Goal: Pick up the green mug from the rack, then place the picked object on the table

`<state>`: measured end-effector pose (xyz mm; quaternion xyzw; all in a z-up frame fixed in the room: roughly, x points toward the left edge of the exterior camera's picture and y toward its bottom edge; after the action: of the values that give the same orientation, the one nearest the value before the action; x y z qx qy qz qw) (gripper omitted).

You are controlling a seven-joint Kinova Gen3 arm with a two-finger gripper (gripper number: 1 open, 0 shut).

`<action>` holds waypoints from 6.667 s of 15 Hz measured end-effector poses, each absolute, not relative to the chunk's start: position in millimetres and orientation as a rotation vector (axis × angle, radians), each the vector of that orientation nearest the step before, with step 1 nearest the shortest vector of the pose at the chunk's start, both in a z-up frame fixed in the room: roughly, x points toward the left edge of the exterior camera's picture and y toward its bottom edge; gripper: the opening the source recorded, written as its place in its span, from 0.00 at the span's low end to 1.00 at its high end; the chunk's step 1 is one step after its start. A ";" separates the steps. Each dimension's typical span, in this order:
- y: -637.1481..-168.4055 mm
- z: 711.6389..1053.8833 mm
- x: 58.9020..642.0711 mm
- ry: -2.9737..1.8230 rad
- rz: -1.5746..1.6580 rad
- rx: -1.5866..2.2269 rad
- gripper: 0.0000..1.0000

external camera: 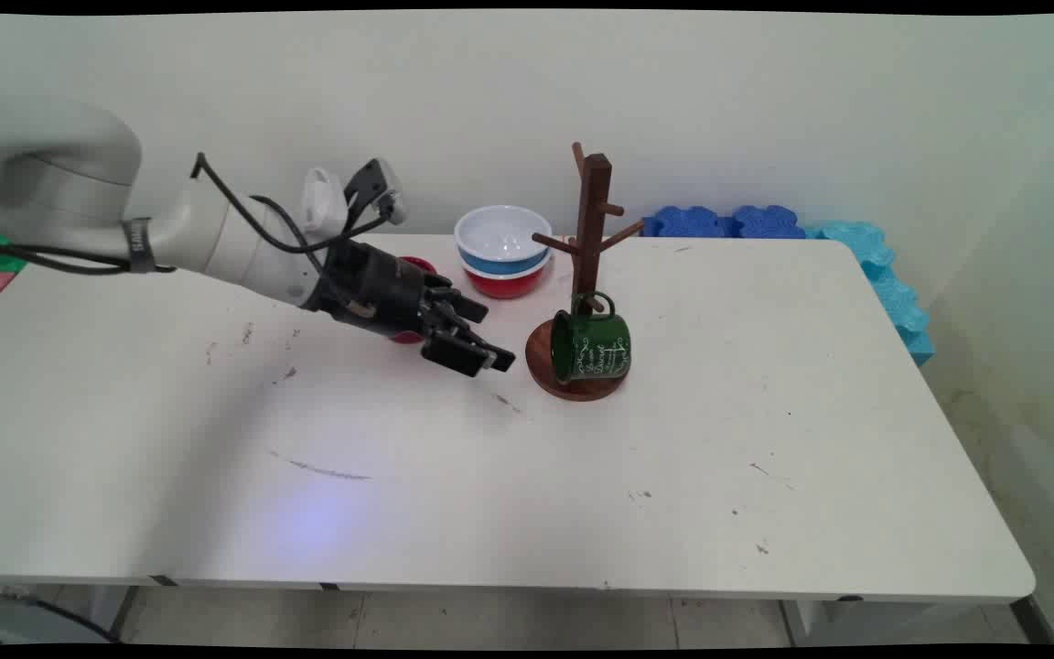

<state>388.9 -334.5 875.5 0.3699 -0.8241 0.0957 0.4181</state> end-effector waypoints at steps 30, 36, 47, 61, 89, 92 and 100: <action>-381.1 824.8 323.1 -1.887 0.018 1.156 1.00; -388.9 821.0 315.6 -1.875 0.007 1.167 0.00; -393.8 824.4 312.4 -1.873 0.003 1.162 0.00; -377.6 848.7 312.1 -1.948 0.048 1.043 0.00; -325.1 900.5 386.1 -2.280 0.303 0.741 0.00; -317.2 906.6 398.1 -2.342 0.361 0.685 0.00; -297.7 916.9 425.9 -2.489 0.498 0.566 0.00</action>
<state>425.9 -297.7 916.9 0.2097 -0.9223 0.1846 0.2670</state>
